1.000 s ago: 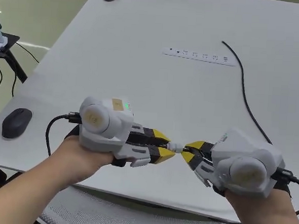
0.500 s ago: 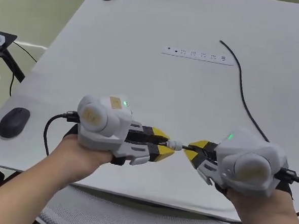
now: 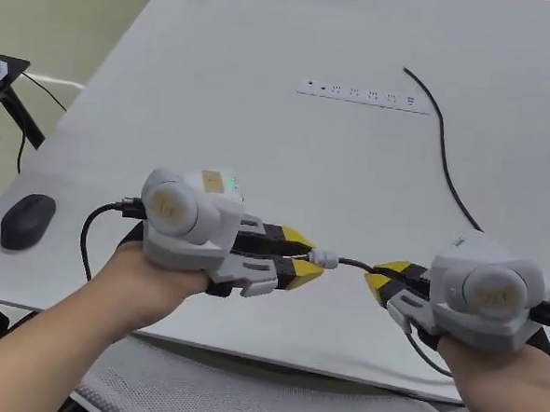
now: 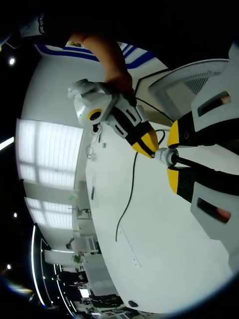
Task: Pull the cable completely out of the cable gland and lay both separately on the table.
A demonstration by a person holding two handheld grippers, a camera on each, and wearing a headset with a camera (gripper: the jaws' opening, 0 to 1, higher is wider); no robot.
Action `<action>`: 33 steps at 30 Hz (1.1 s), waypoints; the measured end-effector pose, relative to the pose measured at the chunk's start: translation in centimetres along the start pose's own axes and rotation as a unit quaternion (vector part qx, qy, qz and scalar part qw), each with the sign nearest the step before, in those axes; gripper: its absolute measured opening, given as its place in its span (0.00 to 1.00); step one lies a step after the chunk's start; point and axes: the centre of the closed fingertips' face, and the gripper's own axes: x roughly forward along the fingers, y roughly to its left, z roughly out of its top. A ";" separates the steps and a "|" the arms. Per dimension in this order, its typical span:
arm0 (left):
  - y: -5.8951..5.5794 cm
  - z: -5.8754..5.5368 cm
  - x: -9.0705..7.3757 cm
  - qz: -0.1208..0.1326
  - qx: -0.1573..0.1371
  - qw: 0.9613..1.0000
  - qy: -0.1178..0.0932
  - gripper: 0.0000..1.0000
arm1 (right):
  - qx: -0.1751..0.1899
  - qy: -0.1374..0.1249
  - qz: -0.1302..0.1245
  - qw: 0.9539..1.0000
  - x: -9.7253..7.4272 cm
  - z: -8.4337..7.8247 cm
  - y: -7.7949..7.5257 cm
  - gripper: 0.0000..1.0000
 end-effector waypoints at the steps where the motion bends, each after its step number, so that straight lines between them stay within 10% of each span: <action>1: 0.0 0.0 0.0 0.000 -0.001 1.000 -0.002 0.15 | 0.003 0.000 -0.002 1.000 0.0 -0.1 -0.1 0.01; 12: 0.3 0.2 -0.3 0.004 -0.001 1.000 -0.010 0.15 | 0.071 0.005 -0.028 0.997 0.4 -1.5 -1.5 0.00; 26: 0.2 -0.5 -0.7 0.006 0.000 1.000 -0.007 0.15 | 0.178 0.029 -0.044 0.983 1.3 -4.9 -3.2 0.00; 33: 0.4 -0.5 -0.8 0.007 0.000 1.000 -0.007 0.15 | 0.164 0.029 -0.042 0.985 1.0 -4.6 -2.9 0.01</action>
